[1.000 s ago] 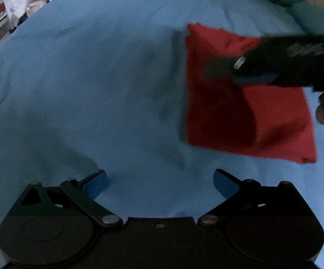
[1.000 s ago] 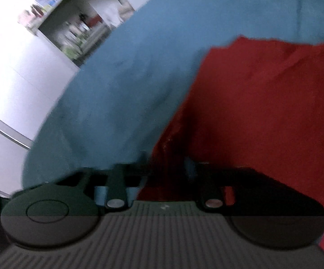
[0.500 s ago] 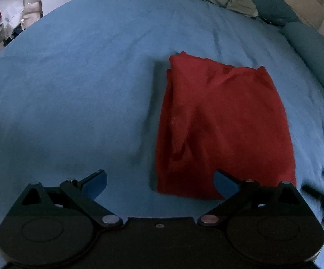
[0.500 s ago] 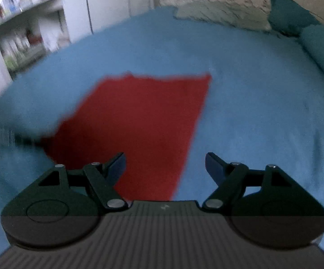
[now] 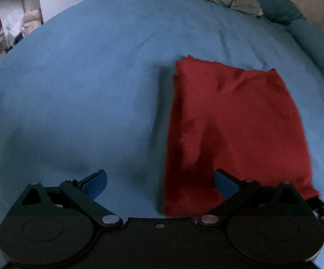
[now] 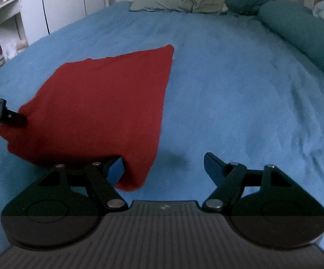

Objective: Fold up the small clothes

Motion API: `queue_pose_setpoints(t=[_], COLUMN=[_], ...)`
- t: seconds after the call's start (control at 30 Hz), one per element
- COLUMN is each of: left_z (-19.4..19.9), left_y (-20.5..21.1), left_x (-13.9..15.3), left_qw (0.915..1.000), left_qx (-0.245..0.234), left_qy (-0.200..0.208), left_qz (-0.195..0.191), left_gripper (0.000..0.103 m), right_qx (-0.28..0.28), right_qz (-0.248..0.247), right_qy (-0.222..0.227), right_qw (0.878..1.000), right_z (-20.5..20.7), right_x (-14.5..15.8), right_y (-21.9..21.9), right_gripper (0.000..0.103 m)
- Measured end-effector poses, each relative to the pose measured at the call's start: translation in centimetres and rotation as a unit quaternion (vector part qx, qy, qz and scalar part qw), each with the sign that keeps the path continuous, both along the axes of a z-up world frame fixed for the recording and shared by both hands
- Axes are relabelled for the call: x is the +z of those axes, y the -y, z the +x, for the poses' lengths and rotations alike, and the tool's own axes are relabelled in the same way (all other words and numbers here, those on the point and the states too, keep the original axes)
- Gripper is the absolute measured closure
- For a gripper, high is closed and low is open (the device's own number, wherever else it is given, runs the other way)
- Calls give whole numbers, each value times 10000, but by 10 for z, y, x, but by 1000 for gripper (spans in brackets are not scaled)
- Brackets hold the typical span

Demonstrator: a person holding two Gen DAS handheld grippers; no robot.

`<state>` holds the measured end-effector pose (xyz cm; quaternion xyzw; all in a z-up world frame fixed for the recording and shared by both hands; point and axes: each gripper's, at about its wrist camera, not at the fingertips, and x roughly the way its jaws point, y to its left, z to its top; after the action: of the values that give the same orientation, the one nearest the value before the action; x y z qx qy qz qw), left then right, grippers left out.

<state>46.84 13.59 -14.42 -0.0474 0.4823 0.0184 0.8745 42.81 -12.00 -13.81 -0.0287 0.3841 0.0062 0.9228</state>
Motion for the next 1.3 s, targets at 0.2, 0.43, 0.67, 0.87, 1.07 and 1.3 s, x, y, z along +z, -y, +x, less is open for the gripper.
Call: queue_pose_setpoints(t=[0.2, 0.43, 0.67, 0.87, 1.07, 1.3], left_z=[-6, -13, -2, 58, 90, 97], left_y=[-10, -2, 2, -7, -14, -10], left_x=[-32, -17, 44, 42, -2, -25], left_qw=[9982, 9967, 9945, 9934, 9899, 9855], left_qx=[-247, -335, -712, -888, -650, -800], left_qy=[-127, -58, 588, 443, -78, -224], left_qz=[538, 733, 487, -582, -1260, -1483], left_gripper=[0, 3, 0, 0, 14, 27], right_qx=[166, 517, 880, 668, 261, 128], right_qz=[-482, -321, 82, 1105, 1696, 1954], right_qy=[-244, -363, -419, -565, -1160, -1455], right_qw=[9984, 9975, 9952, 9900, 9783, 9698], right_z=[1, 6, 4, 55, 118, 140], right_x=[-17, -17, 50, 86, 45, 0], right_y=[10, 21, 32, 47, 46, 37], right_gripper=[11, 10, 8, 0, 0, 11])
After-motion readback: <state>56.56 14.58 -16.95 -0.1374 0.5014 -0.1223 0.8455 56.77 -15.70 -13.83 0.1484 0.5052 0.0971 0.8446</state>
